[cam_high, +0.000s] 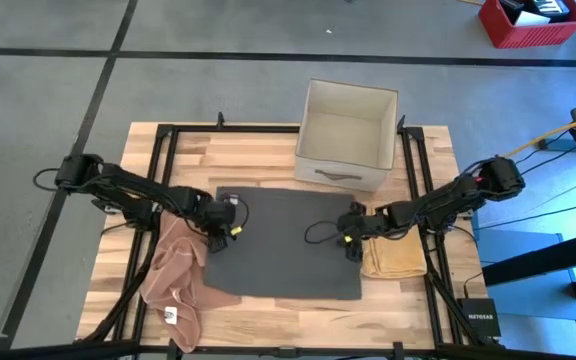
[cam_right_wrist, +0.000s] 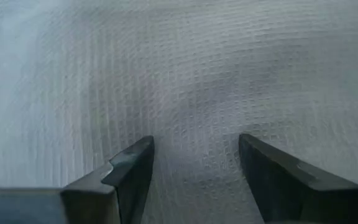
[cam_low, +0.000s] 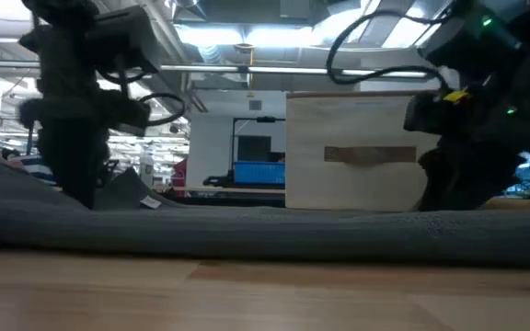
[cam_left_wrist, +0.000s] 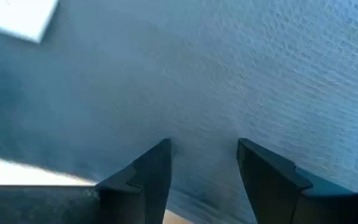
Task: Fold towel
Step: Fold the gray towel
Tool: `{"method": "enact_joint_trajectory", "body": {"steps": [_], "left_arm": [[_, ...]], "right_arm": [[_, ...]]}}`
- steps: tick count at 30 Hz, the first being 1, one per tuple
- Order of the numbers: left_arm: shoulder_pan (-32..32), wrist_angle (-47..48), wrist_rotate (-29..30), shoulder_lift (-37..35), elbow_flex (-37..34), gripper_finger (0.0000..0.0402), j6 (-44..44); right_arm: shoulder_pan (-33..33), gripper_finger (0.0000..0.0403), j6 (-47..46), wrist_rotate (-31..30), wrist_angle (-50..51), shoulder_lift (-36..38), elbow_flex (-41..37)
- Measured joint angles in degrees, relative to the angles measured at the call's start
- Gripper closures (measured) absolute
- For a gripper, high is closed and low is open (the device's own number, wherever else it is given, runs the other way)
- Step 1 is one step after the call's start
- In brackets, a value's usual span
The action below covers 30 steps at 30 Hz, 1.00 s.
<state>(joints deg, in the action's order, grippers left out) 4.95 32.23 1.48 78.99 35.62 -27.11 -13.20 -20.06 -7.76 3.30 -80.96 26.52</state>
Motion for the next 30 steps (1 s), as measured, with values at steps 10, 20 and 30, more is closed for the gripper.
{"method": "enact_joint_trajectory", "body": {"steps": [10, 20, 30], "left_arm": [[7.56, 12.06, -1.14, -2.72, 3.86, 0.0229, -13.26], [2.38, 10.46, 17.02, -9.72, 10.75, 0.0229, -4.82], [-5.32, 10.49, 15.17, -9.6, 5.98, 0.0229, -1.33]], "right_arm": [[-5.22, 0.0164, 2.99, 5.63, 17.09, 2.06, 11.84], [-0.98, 0.0164, 0.86, -7.65, 36.79, 11.93, 14.32], [13.67, 0.0164, -7.57, 4.24, 14.31, 14.87, -2.9]]}}
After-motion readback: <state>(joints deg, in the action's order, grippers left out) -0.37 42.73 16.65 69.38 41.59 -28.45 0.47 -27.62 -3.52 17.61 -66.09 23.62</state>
